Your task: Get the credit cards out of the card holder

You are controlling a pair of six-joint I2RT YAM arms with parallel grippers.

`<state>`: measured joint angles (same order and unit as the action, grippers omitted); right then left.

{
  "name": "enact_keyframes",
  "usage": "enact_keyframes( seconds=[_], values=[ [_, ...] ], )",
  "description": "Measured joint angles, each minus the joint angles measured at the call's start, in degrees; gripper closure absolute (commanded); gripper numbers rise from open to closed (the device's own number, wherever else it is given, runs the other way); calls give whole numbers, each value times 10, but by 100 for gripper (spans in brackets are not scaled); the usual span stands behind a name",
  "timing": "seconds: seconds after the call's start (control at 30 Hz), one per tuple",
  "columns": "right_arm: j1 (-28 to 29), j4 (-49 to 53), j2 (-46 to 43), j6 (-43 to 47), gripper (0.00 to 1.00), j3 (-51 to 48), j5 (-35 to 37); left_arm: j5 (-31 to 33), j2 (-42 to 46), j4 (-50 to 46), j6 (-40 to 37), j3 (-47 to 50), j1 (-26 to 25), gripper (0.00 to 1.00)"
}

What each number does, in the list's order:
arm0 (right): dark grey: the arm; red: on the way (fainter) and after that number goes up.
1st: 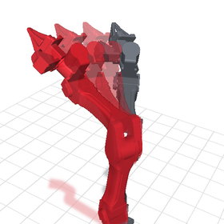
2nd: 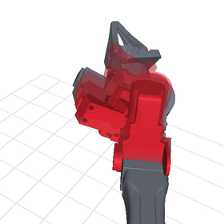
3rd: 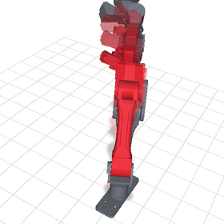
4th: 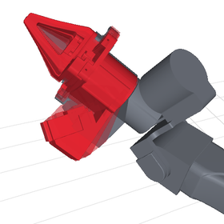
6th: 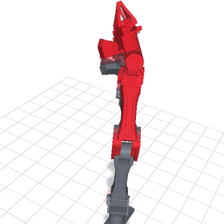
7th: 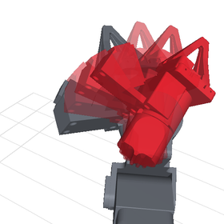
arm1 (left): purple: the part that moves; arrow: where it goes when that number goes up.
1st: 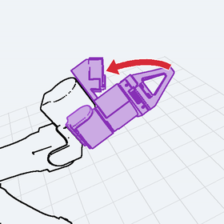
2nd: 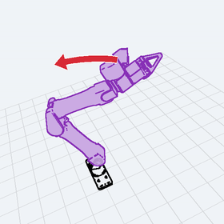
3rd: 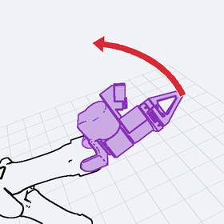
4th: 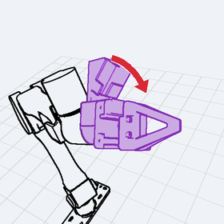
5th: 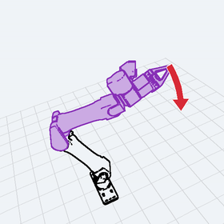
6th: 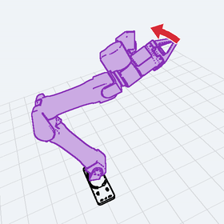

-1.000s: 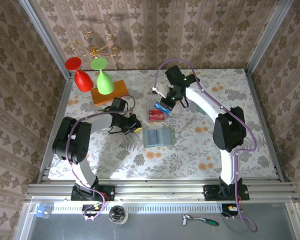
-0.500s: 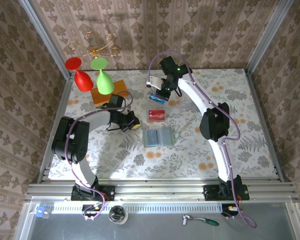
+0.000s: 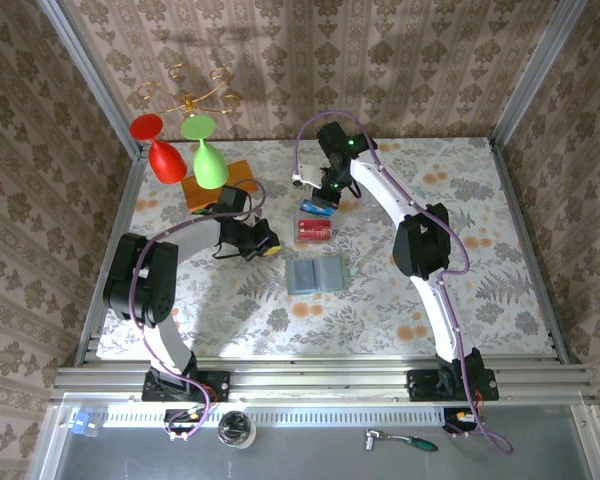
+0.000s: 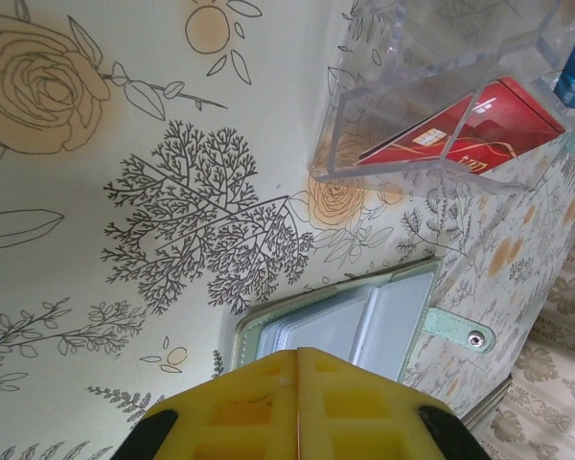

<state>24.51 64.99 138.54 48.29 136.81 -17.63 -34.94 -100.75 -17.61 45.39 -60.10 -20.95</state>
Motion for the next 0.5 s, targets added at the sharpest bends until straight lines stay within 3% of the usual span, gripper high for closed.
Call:
enact_keyframes(
  seconds=[0.2, 0.5],
  values=[
    [0, 0, 4, -2, 82, 0, -3, 0, 0, 0, 0, 0, 0, 91],
    [1, -24, 4, -14, 80, 0, 28, 0, 0, 3, 0, 0, 0, 91]
  ],
)
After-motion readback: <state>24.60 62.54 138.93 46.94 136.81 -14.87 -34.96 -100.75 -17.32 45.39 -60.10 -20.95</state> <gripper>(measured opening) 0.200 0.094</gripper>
